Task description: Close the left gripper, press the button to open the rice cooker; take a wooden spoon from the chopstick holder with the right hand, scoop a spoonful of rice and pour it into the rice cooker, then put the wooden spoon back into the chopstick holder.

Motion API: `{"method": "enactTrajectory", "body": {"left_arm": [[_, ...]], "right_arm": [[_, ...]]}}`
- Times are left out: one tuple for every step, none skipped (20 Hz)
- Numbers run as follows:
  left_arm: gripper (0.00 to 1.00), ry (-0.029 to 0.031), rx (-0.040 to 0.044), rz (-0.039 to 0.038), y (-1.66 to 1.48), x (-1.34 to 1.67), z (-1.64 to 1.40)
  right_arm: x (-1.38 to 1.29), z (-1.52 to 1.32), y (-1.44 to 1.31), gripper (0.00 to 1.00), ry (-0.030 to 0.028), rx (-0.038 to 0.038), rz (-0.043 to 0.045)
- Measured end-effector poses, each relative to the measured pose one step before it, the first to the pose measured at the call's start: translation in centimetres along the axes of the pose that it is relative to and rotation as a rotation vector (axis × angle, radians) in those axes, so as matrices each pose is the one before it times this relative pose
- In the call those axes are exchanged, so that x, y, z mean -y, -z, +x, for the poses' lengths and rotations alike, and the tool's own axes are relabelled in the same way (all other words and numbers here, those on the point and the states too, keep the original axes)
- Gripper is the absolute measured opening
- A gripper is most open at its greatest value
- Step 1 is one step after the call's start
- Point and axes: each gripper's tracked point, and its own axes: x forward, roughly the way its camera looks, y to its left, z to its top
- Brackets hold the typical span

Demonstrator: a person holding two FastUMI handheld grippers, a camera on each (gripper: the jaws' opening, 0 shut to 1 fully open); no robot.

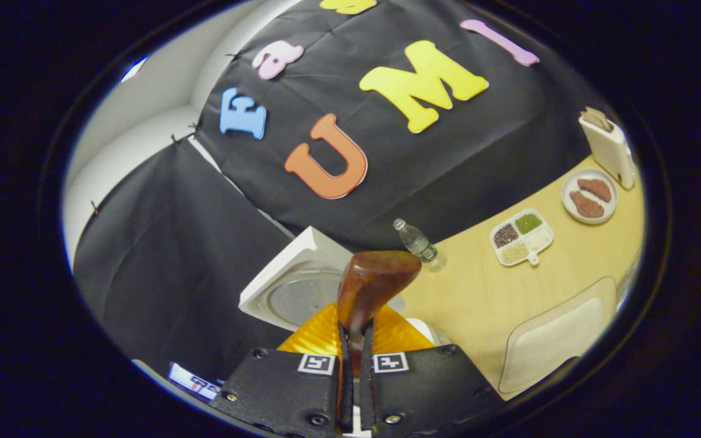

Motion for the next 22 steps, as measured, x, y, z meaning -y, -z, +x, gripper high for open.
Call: {"method": "enactTrajectory", "body": {"left_arm": [[0.94,-0.01094,-0.00435,0.00299,0.331,-0.565,-0.204],[0.94,-0.00932,-0.00773,0.00998,0.541,-0.548,-0.135],[0.94,-0.00474,-0.00625,0.00988,0.218,-0.172,-0.151],[0.94,-0.0004,-0.00094,0.00771,0.191,-0.107,-0.202],[0.95,0.0097,0.00273,0.00522,0.144,0.178,-0.124],[0.94,0.01301,-0.00422,0.00444,0.203,0.269,-0.085],[0.94,0.01198,-0.00575,0.00663,0.37,0.32,-0.016],[0.94,0.00757,-0.00021,0.00643,0.173,0.177,-0.012],[0.95,0.00522,0.00136,0.00062,-0.068,0.174,0.043],[0.94,0.00106,0.00253,-0.00541,-0.125,0.058,-0.043],[0.94,0.00037,-0.00165,-0.01188,0.003,0.043,-0.061],[0.94,0.00158,0.00005,-0.01304,-0.056,0.167,-0.044],[0.95,0.00359,-0.00187,-0.00748,0.054,0.165,-0.085],[0.94,0.00324,-0.00327,-0.0063,0.045,0.134,-0.092],[0.94,0.00253,-0.0017,-0.01148,0.07,0.144,-0.034],[0.94,0.00039,-0.00011,-0.01034,-0.042,0.05,-0.102],[0.94,-0.00414,-0.00077,-0.00919,0.052,-0.017,-0.045],[0.94,-0.00393,-0.00105,-0.00887,-0.02,-0.063,-0.046],[0.94,-0.00521,-0.00008,-0.01197,-0.046,-0.009,-0.159],[0.94,-0.00786,-0.00009,-0.01532,-0.02,-0.076,0.069],[0.94,-0.00793,0.00007,-0.01784,-0.068,-0.021,-0.014],[0.94,-0.00548,0.00007,-0.01752,-0.135,0.008,0.016]], "right_arm": [[-0.437,0.507,0.518,0.1,0.01201,-0.00811,-0.04904],[-0.445,0.473,0.464,0.1,0.01089,-0.00574,-0.0475],[-0.342,0.439,0.338,0.1,0.01002,-0.00489,-0.04926],[-0.286,0.392,0.225,0.1,0.01336,-0.00427,-0.05676],[-0.263,0.238,0.19,0.1,0.0138,-0.00203,-0.05484],[-0.26,0.347,0.259,0.1,0.01577,-0.0034,-0.05974],[-0.392,0.176,0.07,0.1,0.01,-0.00149,-0.05357],[-0.556,0.068,0.203,0.1,0.00294,-0.00177,-0.03983],[-0.483,0.126,0.205,0.1,0.00299,-0.00274,-0.03416],[-0.222,0.144,0.064,0.1,0.00883,-0.00092,-0.0343],[-0.232,0.047,0.001,0.1,0.01246,-0.00242,-0.04159],[-0.316,-0.165,-0.048,0.1,0.00554,0.00244,-0.03992],[-0.43,-0.036,-0.049,0.1,0.00005,0.0027,-0.03539],[-0.341,-0.041,0.165,0.1,-0.00174,0.00446,-0.03156],[-0.294,-0.084,-0.14,0.1,-0.00115,0.00431,-0.0278],[-0.375,-0.103,-0.139,0.1,-0.00061,0.00671,-0.03076],[-0.223,-0.035,-0.46,0.1,0.00193,0.01163,-0.03635],[-0.091,-0.185,-0.449,0.1,0.00625,0.01038,-0.03926],[-0.091,-0.182,-0.399,0.1,0.00326,0.01125,-0.03832],[-0.257,-0.097,-0.209,0.1,-0.00117,0.00885,-0.02765],[-0.271,-0.148,-0.189,0.1,-0.00148,0.00772,-0.02584],[-0.141,-0.101,-0.221,0.1,0.00212,0.00952,-0.02659]]}}
